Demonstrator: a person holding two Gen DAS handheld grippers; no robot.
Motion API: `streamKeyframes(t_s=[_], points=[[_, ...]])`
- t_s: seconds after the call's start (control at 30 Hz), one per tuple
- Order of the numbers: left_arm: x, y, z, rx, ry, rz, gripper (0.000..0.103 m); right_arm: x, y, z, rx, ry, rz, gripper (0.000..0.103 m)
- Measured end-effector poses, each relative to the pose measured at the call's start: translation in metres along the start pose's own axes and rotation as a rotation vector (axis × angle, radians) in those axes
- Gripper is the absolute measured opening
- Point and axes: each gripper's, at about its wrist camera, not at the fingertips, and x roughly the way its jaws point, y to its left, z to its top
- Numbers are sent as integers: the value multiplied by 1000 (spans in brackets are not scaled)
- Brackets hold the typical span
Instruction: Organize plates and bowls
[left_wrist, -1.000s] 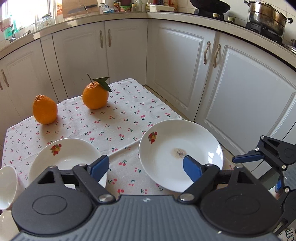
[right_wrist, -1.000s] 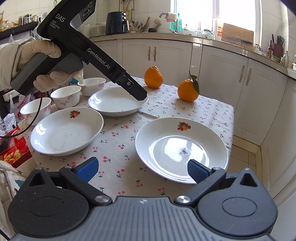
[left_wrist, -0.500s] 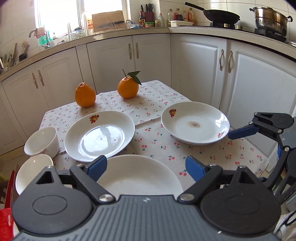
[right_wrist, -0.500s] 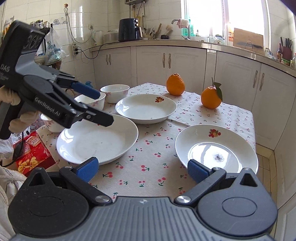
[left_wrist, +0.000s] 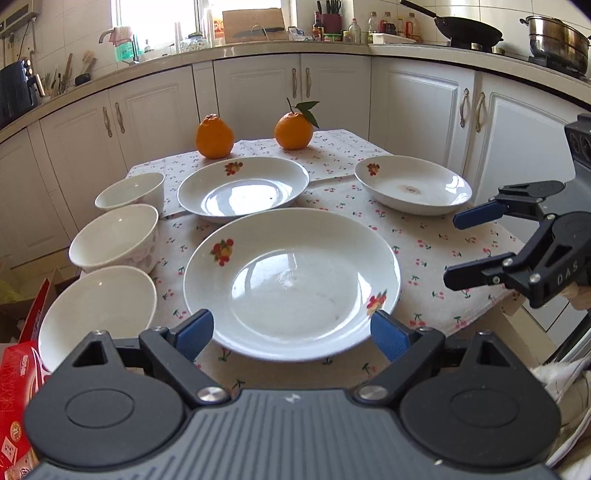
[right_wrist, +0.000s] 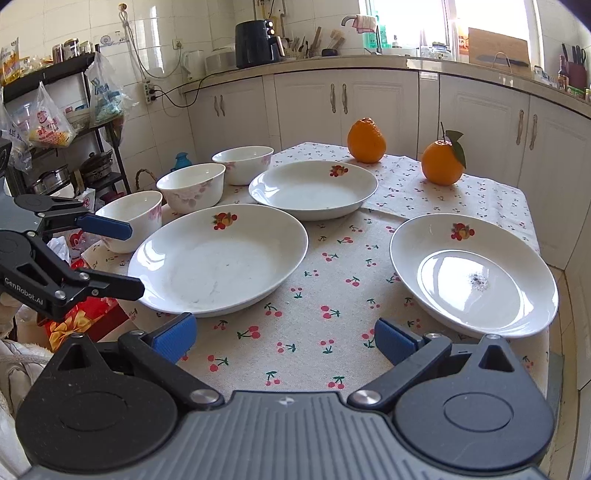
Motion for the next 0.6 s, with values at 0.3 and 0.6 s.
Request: streamKeyframes(t_s=[0.3, 0.6], points=[[16, 8, -18, -14, 53, -2, 96, 8, 3, 5, -23, 51, 53, 103], [33, 7, -19, -24, 64, 11, 96, 16, 0, 16, -49, 87, 76, 103]])
